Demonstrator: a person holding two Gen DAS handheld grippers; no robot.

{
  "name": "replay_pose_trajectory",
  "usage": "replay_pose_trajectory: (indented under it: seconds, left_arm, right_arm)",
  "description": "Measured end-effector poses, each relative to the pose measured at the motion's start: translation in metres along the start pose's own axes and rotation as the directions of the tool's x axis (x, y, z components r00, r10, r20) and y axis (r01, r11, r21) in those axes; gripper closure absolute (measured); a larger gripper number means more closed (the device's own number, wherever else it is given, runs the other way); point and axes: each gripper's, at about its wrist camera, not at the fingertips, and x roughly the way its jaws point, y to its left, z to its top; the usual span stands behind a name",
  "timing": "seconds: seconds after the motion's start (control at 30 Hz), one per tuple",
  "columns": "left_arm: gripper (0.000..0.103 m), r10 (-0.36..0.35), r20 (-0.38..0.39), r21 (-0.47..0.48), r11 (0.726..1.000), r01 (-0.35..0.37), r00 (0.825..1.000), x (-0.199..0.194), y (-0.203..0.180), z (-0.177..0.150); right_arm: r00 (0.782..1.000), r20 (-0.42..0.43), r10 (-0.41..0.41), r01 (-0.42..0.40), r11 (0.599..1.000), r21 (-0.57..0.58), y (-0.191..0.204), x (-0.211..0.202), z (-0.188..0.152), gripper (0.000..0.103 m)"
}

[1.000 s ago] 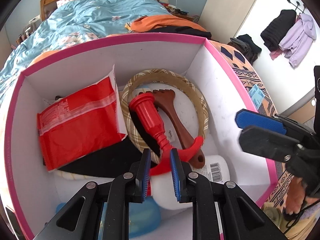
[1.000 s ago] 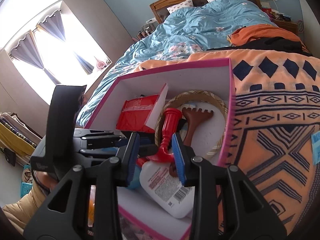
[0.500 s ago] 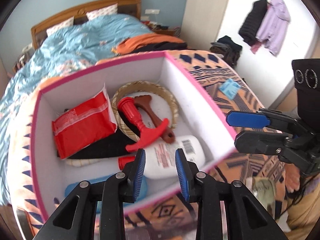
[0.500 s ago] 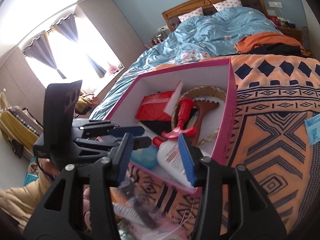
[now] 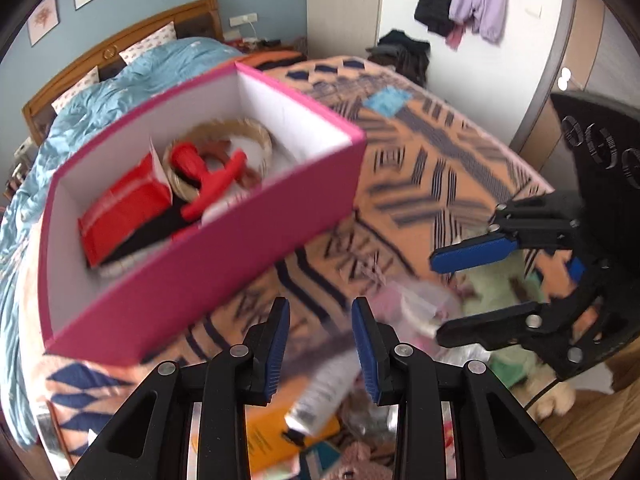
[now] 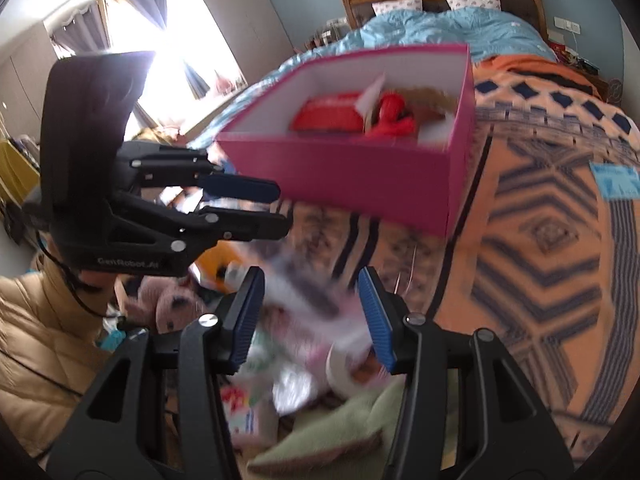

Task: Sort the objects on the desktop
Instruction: 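Withdraw both tools from the box toward the cluttered pile, then grasp the white squeeze tube in the pile with the right tool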

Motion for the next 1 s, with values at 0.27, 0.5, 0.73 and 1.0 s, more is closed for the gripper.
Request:
replay_pose_trajectory:
  seconds: [0.27,0.5,0.73,1.0]
  left_arm:
    - [0.071,0.036,-0.027,-0.022,0.999,-0.037,0.999,-0.004,0.002,-0.031]
    - [0.071,0.022,-0.043,-0.068,0.997,-0.025,0.999,-0.012,0.017,-0.056]
    - [0.071,-0.023,-0.061,-0.091,0.996,0.018,0.998,-0.008,0.018,-0.071]
    - [0.069,-0.030,-0.055,-0.106,0.994,0.024,0.998,-0.008,0.017,-0.071]
  right_arm:
    - [0.997,-0.044,0.064,-0.067,0.995,-0.069,0.033,0.012,-0.020,0.056]
    - [0.989,-0.129,0.066,-0.077,0.994,-0.082,0.041,0.044,-0.022,0.061]
    - [0.987,-0.158,0.019,-0.030,0.997,-0.071,0.034,0.059,-0.023,0.061]
    - [0.986,-0.168,-0.007,-0.008,0.996,-0.087,0.034,0.068,-0.018,0.061]
